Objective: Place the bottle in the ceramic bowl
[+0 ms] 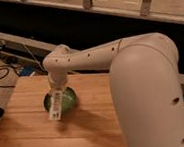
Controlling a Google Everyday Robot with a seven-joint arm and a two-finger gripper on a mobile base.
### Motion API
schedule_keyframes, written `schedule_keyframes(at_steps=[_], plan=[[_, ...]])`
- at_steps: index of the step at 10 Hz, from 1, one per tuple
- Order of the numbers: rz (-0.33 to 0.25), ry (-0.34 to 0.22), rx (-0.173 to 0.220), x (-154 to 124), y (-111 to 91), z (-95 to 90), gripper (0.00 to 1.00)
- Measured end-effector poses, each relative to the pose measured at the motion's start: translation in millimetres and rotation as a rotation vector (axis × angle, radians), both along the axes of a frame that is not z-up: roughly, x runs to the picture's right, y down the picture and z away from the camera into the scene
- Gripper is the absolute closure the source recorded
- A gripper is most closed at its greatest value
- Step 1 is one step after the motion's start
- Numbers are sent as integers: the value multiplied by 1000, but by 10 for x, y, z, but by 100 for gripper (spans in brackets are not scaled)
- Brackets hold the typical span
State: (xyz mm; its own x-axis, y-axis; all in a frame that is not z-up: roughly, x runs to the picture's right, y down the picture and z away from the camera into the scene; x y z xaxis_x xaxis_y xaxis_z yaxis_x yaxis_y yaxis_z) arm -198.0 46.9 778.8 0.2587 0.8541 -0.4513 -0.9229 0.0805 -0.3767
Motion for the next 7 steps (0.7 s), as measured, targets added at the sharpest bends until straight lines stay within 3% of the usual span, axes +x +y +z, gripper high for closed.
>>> schedule_keyframes(at_steps=[7], plan=[[3, 6, 1, 43, -16, 23, 100]])
